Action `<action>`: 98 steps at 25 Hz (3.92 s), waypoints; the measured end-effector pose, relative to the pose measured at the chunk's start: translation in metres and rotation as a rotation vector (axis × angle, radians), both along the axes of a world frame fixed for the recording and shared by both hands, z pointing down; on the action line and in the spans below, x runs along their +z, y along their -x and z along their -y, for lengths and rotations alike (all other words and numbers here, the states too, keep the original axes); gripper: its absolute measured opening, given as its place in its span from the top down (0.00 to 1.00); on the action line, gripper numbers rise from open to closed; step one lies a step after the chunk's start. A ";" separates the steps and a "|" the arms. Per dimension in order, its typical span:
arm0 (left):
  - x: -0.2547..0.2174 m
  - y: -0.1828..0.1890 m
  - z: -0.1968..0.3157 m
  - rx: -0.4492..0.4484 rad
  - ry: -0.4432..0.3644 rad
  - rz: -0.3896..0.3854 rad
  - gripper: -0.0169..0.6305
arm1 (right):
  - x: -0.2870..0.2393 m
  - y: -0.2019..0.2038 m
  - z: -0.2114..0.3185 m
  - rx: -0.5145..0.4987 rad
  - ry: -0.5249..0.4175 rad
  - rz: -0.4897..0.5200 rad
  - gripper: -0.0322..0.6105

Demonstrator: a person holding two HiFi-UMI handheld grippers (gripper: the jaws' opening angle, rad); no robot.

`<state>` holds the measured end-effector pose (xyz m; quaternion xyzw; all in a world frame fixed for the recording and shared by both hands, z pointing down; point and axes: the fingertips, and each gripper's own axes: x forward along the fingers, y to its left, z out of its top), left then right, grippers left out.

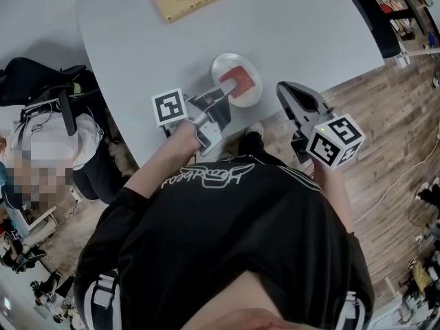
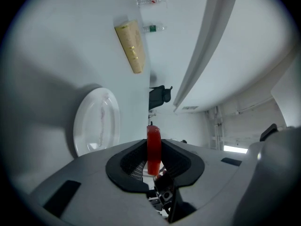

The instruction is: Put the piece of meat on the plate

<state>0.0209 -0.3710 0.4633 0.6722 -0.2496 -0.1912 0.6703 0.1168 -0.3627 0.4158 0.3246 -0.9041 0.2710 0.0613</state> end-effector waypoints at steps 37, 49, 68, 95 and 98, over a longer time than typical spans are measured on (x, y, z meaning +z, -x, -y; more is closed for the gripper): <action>0.095 0.004 0.016 -0.037 0.261 0.363 0.84 | 0.021 -0.025 0.012 0.057 0.034 0.050 0.94; 0.087 -0.003 0.022 -0.042 0.272 0.346 0.67 | 0.025 -0.025 0.013 0.057 0.050 0.044 0.94; 0.079 -0.005 0.022 0.079 0.126 0.616 0.36 | 0.022 -0.016 0.004 0.059 0.044 0.070 0.94; 0.044 -0.003 -0.029 0.332 -0.245 0.766 0.33 | 0.000 0.007 -0.037 0.102 -0.020 0.064 0.94; 0.021 -0.003 -0.042 0.354 -0.331 0.729 0.34 | -0.009 0.014 -0.048 0.111 -0.033 0.072 0.94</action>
